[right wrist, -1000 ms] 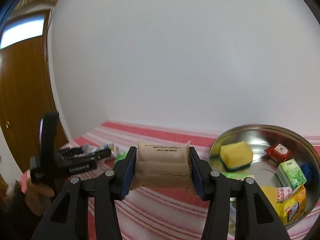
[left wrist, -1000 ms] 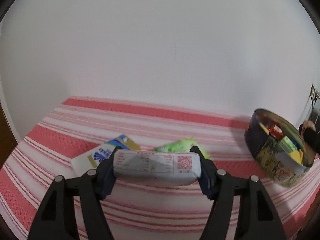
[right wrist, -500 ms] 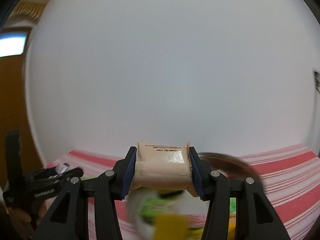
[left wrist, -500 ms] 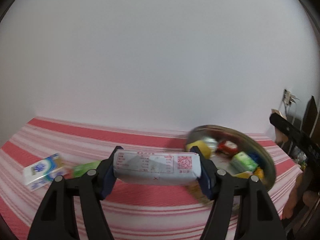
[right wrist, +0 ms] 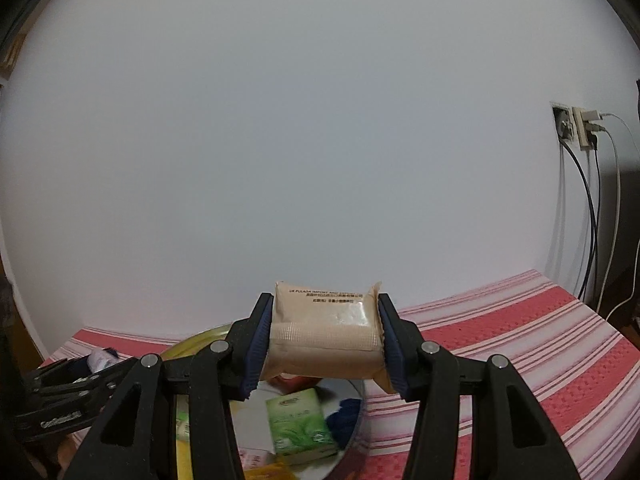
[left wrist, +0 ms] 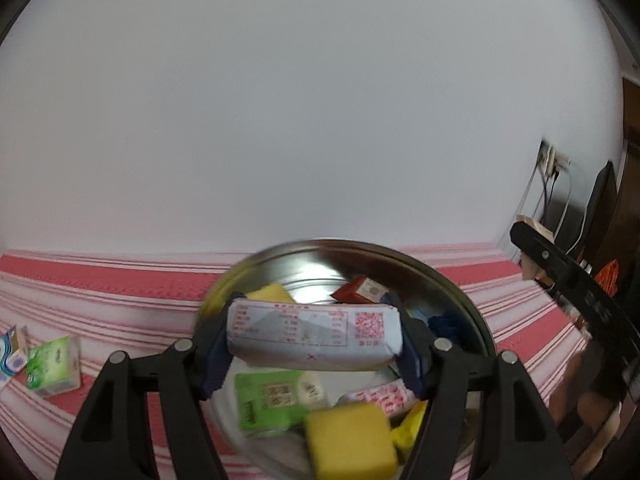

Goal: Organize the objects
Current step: 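Carry soap bar and brown packet over the tin and release both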

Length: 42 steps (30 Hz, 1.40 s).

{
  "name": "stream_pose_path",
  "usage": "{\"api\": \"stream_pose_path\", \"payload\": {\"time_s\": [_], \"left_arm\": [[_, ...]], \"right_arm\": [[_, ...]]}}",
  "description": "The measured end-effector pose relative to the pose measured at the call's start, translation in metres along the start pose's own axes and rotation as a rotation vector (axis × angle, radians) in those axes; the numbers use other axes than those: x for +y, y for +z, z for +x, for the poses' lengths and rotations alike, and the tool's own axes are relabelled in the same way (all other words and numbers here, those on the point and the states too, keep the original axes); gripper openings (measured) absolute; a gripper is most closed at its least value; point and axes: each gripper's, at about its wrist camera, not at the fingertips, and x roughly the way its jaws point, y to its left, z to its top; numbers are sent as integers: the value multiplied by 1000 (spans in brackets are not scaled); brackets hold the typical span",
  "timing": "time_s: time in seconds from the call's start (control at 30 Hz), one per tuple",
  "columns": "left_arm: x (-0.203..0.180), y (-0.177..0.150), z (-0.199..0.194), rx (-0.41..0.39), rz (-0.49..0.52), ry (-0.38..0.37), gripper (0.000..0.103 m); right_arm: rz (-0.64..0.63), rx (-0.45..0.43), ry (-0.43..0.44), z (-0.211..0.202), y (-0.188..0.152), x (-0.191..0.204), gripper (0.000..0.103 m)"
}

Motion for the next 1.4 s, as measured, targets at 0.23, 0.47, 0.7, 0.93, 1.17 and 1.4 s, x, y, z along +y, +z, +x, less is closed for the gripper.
{"api": "stream_pose_path", "payload": {"time_s": [0.23,0.47,0.7,0.93,1.17,1.4], "left_arm": [[-6,27,31,100,48,38,68],[-9,56,70,191,55,71,68],[-13,64,93,269,109,139,68],[-14,61,112,336,131,170,68],[-9,59,119,413,121,165,76],[-7,78,75,256,124,206,102]], "right_arm": [[-49,122,98,22,-6,14,53],[-100,245,205,45,-27,46,53],[-146,329,236,64,-47,70,53],[-174,375,221,74,-59,75,53],[-196,415,217,95,-68,70,75],[-142,328,168,85,-57,56,83]]}}
